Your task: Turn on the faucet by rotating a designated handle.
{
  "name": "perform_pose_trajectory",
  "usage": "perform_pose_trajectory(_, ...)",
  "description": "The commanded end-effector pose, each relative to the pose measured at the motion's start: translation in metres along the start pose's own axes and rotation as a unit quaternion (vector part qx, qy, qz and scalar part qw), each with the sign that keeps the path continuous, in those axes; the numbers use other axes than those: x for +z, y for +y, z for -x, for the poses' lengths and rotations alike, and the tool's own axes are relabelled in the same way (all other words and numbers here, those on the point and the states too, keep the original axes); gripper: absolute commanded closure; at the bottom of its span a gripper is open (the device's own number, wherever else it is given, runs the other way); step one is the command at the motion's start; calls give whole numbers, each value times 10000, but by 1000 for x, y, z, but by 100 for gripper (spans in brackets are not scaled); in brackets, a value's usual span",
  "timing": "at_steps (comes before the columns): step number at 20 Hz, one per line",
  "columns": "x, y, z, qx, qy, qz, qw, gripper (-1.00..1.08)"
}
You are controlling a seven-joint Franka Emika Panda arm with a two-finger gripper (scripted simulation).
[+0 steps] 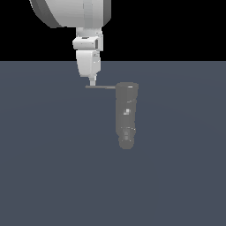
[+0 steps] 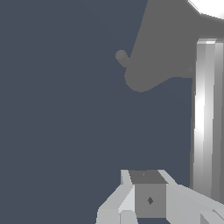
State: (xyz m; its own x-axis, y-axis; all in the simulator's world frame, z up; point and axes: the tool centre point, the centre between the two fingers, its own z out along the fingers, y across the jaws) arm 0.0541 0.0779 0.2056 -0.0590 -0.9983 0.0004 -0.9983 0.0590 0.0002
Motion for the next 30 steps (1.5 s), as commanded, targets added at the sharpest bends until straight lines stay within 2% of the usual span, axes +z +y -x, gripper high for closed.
perform_pose_trajectory(1,3,-5,-3,115,4,-2,9999,108)
perform_pose_trajectory(13,4,-6,-4,157,-2,-1,9999,108)
perform_pose_trajectory(30,4,44,-4,157,-2,-1,9999,108)
